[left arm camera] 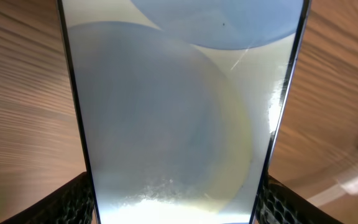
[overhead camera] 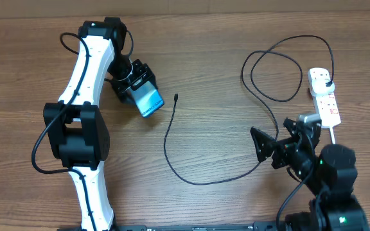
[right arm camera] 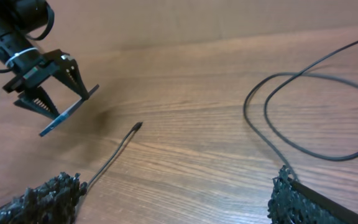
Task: Plug charger to phone and switch on socket
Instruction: 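Move the right gripper toward the phone held by the left gripper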
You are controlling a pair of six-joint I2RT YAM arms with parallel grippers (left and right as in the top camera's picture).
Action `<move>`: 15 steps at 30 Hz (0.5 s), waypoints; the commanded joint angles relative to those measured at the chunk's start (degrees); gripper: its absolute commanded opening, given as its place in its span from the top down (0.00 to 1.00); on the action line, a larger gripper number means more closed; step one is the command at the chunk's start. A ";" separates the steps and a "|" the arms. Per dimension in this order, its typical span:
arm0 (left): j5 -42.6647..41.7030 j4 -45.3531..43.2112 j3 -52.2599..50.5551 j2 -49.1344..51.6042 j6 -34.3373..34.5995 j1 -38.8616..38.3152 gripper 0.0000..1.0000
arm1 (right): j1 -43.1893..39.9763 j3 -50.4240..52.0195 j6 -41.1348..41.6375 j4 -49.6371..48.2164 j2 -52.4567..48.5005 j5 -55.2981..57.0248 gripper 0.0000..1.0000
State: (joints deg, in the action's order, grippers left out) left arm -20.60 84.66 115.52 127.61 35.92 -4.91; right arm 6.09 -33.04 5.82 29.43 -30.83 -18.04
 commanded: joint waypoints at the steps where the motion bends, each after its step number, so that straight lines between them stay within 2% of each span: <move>1: 10.86 0.00 1.33 -0.13 1.97 -0.31 0.43 | 0.28 -5.99 0.13 2.10 -4.63 -3.91 0.00; 8: 14.14 -0.31 1.36 -0.13 9.62 -0.31 0.43 | 0.28 -16.46 0.13 9.16 -17.68 -13.11 0.00; 15: 12.50 -0.31 1.90 -0.24 17.79 -0.31 0.45 | 0.28 -18.53 0.17 4.96 -27.80 -30.18 0.00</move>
State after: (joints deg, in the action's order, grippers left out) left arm -8.10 84.31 115.55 127.61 47.53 -4.91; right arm 6.09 -49.84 5.96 36.60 -55.51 -37.39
